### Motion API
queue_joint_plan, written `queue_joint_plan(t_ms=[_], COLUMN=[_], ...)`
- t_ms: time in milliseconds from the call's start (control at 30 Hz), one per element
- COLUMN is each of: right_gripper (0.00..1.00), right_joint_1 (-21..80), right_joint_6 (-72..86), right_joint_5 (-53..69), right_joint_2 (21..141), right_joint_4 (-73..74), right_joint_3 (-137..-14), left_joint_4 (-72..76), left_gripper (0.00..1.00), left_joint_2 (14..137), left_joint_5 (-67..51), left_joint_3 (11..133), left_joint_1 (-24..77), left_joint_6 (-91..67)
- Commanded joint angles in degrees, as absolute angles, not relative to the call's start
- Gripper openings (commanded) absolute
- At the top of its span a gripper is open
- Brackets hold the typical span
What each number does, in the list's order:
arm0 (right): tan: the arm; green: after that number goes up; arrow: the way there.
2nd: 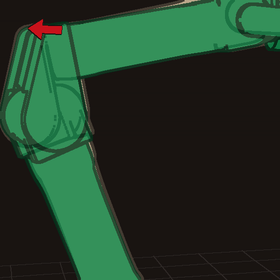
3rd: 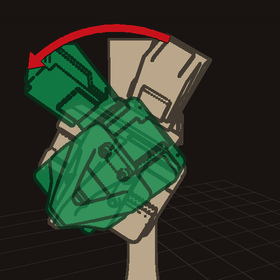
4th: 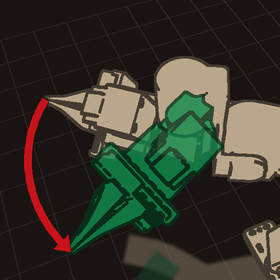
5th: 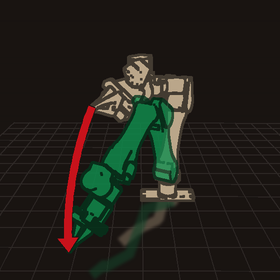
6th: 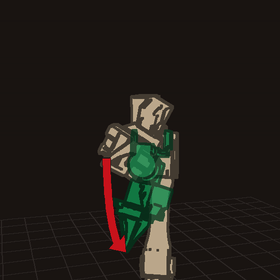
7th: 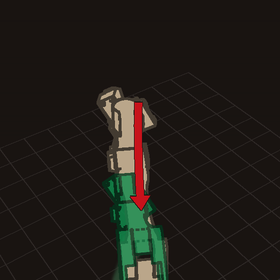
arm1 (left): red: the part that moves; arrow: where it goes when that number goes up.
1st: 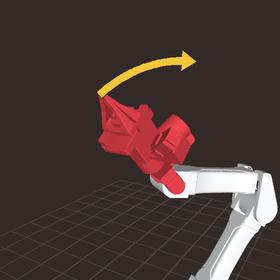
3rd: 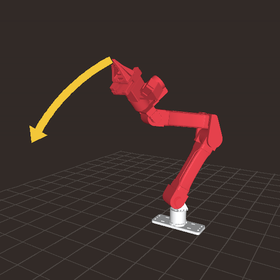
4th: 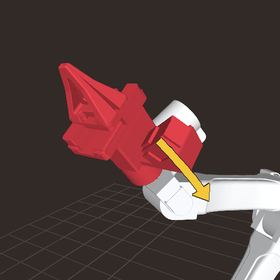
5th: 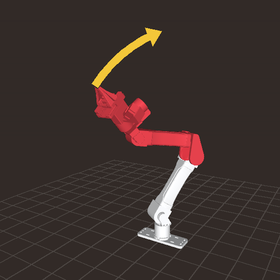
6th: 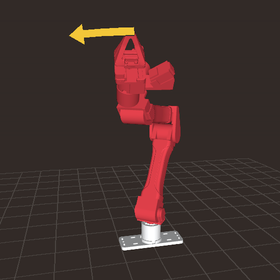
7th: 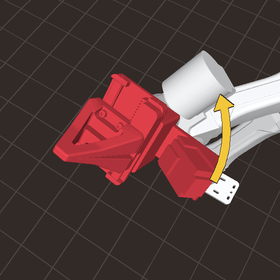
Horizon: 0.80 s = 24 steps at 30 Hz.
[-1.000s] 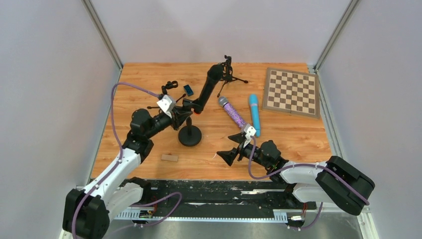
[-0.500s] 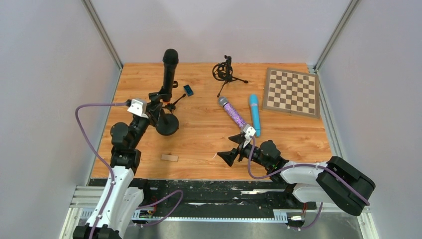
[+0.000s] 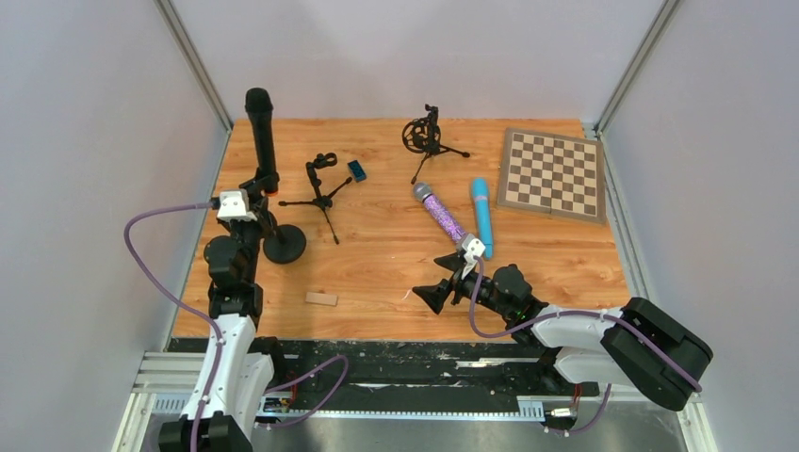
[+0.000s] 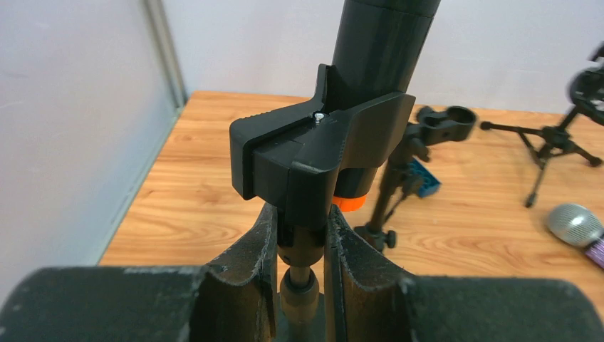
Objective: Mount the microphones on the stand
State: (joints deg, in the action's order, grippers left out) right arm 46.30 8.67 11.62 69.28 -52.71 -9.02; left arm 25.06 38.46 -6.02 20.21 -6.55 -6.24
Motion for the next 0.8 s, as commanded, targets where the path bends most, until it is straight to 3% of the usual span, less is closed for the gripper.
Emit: queue_joint_plan(t_ms=[0, 767], right_gripper=[1.00, 1.00], right_joint_1=[45.96, 45.42], right_joint_6=[8.17, 7.03], right_joint_5=[12.17, 12.42], right_joint_2=[67.90, 64.52], right_joint_4=[-53.12, -50.10], right_joint_3=[-10.48, -11.04], left_joint_4=[40.03, 46.17], left_gripper=[0.00, 0.00], left_joint_2=[38.09, 41.97], left_joint_5=[3.02, 17.67], left_joint_3=[21.16, 17.18], left_joint_1=[-8.17, -10.99], left_joint_6=[-6.17, 0.89])
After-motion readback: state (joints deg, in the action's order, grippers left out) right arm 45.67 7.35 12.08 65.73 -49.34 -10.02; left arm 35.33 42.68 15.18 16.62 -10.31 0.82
